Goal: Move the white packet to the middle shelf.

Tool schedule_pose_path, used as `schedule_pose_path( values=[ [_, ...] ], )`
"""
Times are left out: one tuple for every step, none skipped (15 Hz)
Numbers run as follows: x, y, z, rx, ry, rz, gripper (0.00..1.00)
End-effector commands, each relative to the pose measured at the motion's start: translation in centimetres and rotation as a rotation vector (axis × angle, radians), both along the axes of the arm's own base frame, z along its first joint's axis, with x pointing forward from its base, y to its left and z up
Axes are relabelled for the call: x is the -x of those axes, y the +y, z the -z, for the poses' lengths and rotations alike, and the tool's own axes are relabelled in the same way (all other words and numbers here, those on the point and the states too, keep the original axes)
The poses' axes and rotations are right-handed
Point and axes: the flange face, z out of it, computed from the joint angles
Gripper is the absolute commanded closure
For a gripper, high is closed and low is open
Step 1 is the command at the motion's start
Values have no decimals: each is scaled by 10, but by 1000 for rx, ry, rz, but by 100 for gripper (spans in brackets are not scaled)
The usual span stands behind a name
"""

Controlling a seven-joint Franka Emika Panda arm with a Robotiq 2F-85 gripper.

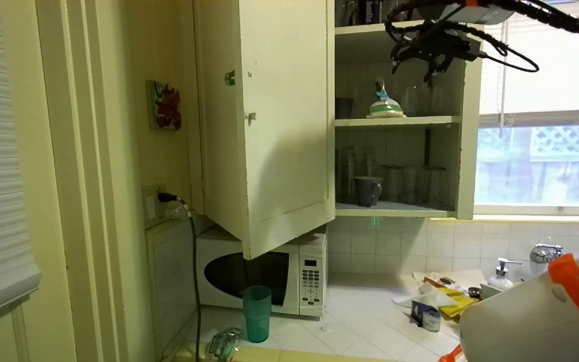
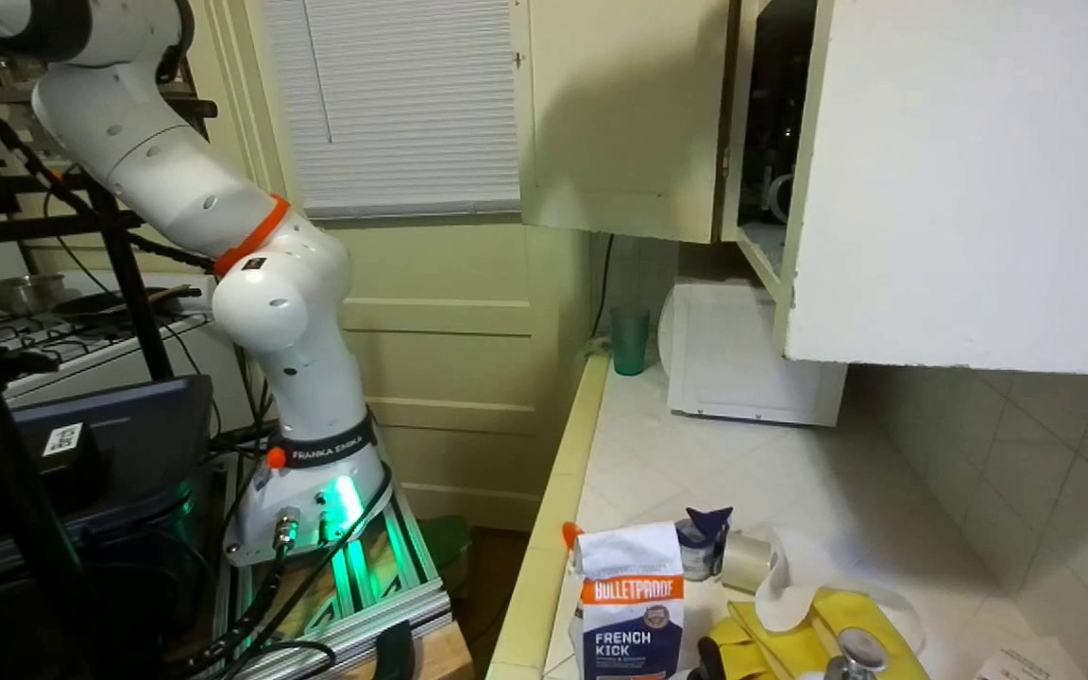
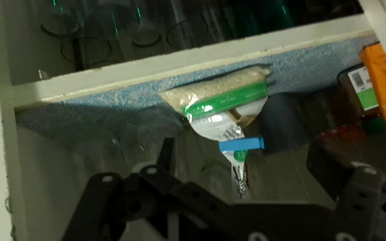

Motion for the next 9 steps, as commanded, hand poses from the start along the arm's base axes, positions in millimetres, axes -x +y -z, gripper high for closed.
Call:
schedule_pose_path(
  values=[
    [11,12,11,-35,123,-62,0],
    [13,15,13,-45,155,-71,0],
    [15,17,17,-47,177,-75,0],
    [17,19,20,-49,199,-84,0],
    [18,21,24,-56,228,-97,0],
    [19,22,27,-58,250,-107,0],
    [18,23,31,-60,268,-114,0],
    [11,20,22,-64,223,-86,0],
    [11,21,24,-65,234,-92,0]
  ],
)
